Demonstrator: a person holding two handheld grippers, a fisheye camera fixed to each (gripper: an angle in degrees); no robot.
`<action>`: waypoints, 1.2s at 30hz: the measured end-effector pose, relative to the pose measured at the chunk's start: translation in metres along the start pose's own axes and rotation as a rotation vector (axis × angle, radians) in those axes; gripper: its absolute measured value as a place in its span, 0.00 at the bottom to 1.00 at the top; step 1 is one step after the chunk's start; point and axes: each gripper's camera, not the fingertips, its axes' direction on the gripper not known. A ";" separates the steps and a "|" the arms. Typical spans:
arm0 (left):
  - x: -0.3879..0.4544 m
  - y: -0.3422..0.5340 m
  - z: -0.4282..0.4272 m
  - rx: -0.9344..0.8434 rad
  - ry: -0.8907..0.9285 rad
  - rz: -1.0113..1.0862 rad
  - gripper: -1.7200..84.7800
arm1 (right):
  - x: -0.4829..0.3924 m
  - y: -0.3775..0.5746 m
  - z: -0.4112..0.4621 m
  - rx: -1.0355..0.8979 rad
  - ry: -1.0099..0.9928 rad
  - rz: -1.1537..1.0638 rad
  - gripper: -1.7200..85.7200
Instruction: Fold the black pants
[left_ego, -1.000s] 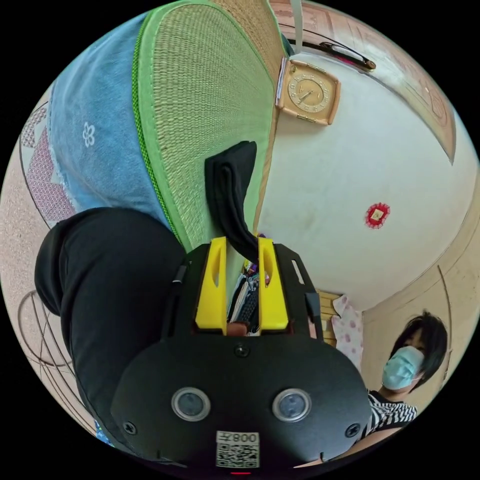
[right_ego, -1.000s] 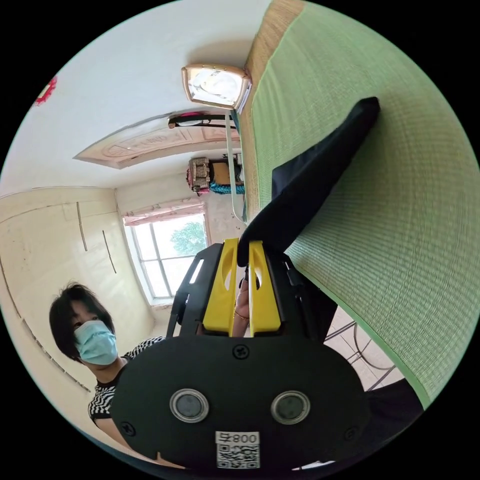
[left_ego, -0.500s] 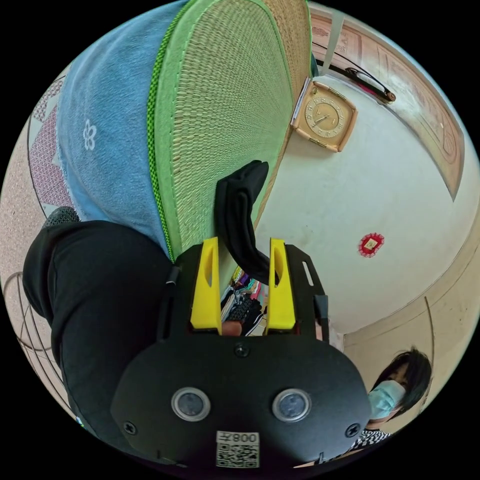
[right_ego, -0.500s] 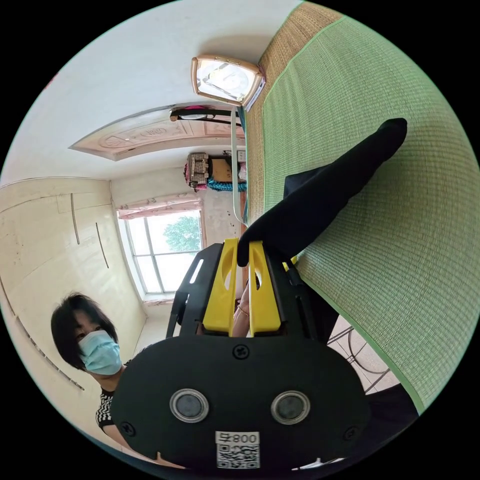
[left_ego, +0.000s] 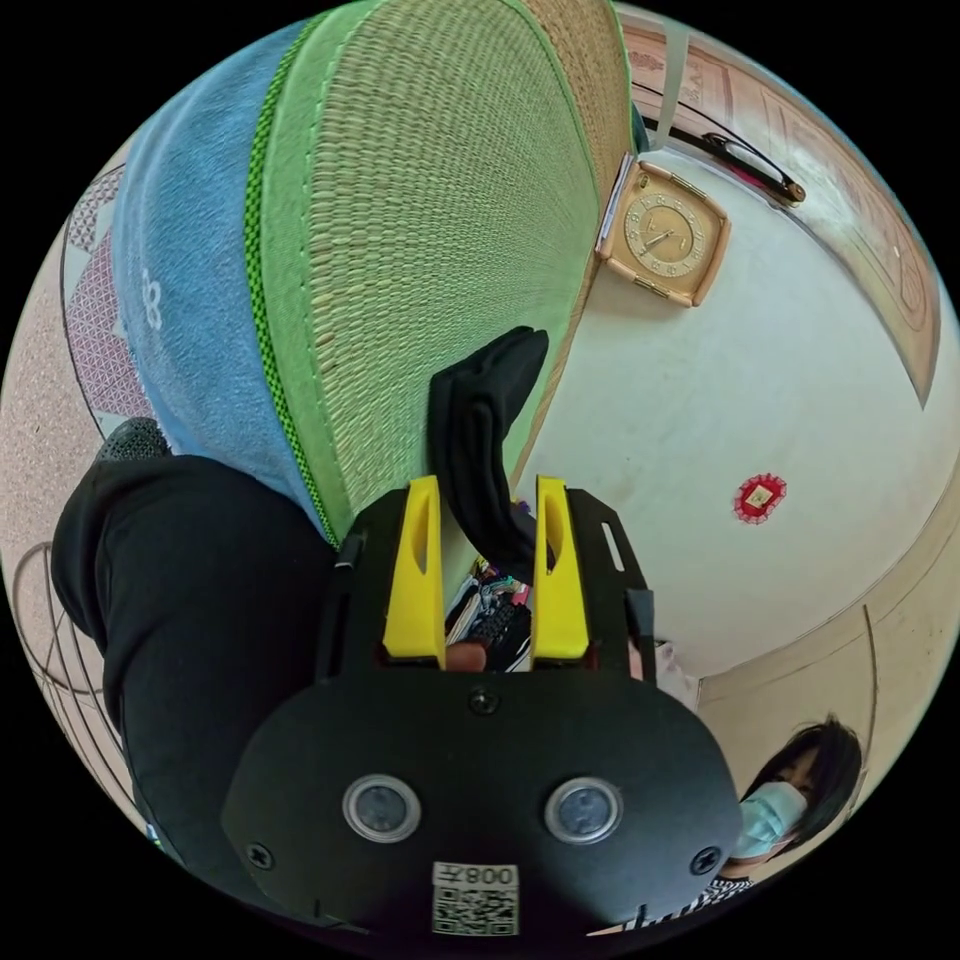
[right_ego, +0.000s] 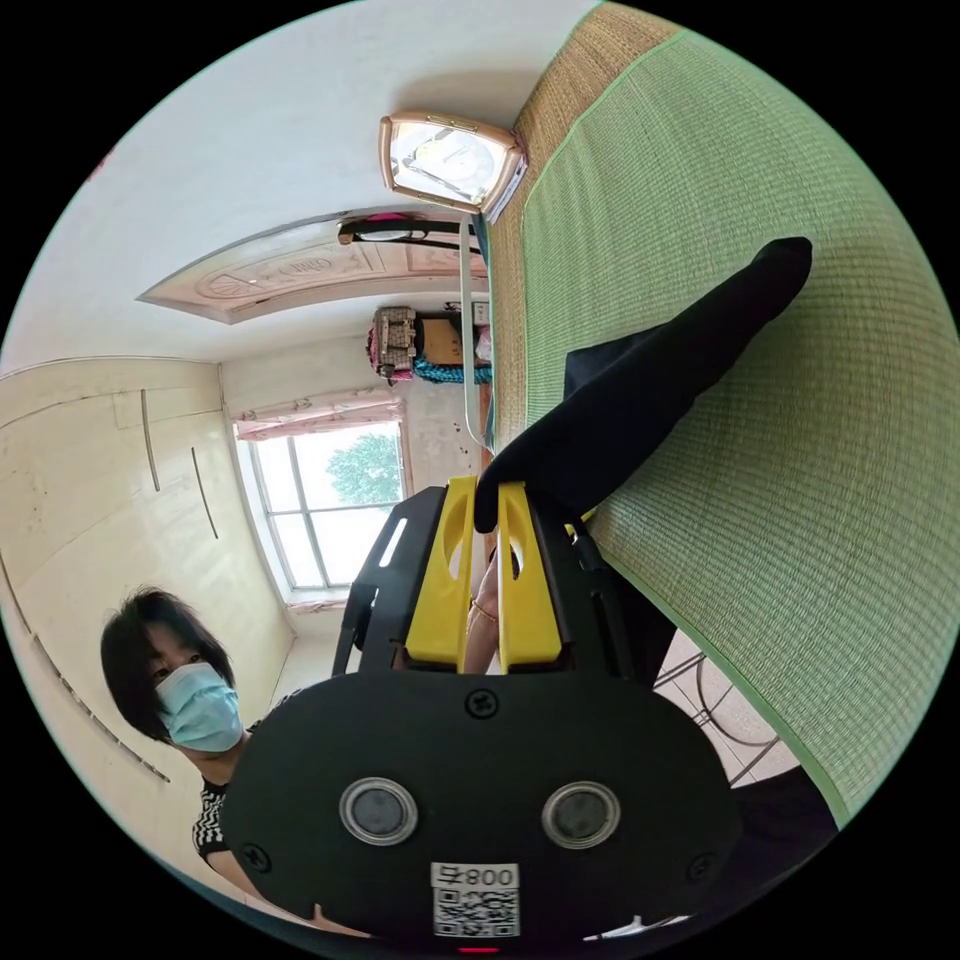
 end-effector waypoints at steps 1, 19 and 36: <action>0.001 -0.001 -0.001 0.005 0.006 0.000 0.17 | 0.000 0.001 0.000 0.000 0.002 0.001 0.04; 0.010 -0.015 -0.010 -0.011 -0.046 0.046 0.12 | 0.019 0.023 -0.006 -0.017 0.017 0.028 0.04; 0.019 -0.005 -0.004 -0.036 -0.081 0.084 0.12 | 0.079 0.066 -0.022 -0.017 0.059 0.159 0.05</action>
